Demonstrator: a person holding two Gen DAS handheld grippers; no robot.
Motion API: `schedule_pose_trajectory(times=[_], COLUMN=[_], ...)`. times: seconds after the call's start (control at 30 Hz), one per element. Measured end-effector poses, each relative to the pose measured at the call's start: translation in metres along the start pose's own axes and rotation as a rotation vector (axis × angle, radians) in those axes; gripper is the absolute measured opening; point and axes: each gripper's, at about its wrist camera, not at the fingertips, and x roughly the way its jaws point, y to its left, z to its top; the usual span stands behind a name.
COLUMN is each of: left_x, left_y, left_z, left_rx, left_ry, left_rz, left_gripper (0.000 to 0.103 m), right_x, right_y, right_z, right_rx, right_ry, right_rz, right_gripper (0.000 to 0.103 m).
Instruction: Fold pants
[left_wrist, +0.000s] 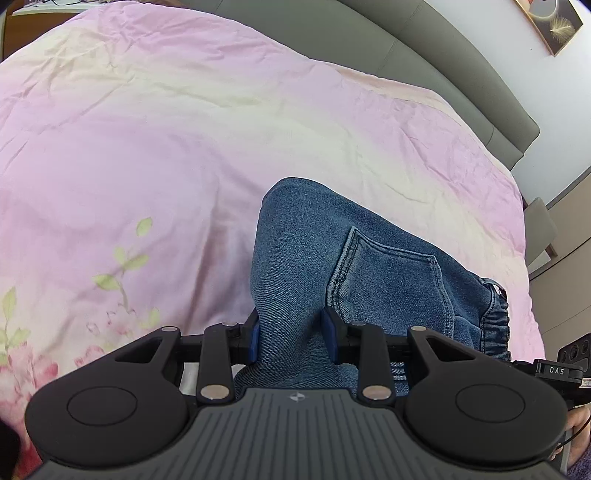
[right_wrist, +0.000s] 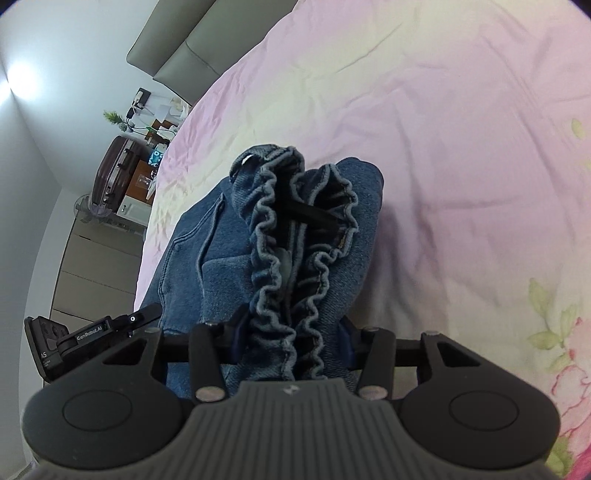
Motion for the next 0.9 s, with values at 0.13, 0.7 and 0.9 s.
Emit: schedule_pose_trajectory(times=[0.13, 0.7, 0.9], left_x=[0.019, 0.027, -0.018], left_y=[0.018, -0.031, -0.058], left_z=[-0.001, -0.051, -0.07], left_rx=[-0.002, 0.215, 0.2], left_ry=[0.011, -0.104, -0.213], left_rz=[0.002, 0.36, 0.38], left_gripper=[0.036, 0.05, 0.05], right_x=[0.028, 0.065, 0.04], right_y=[-0.003, 0.0, 0.049], right_z=[0.004, -0.002, -0.014], right_rx=[0.0, -0.084, -0.363], right_ry=[0.011, 0.082, -0.024], right_rz=[-0.017, -0.181, -0.35], right_gripper=[0.044, 0.058, 0.067])
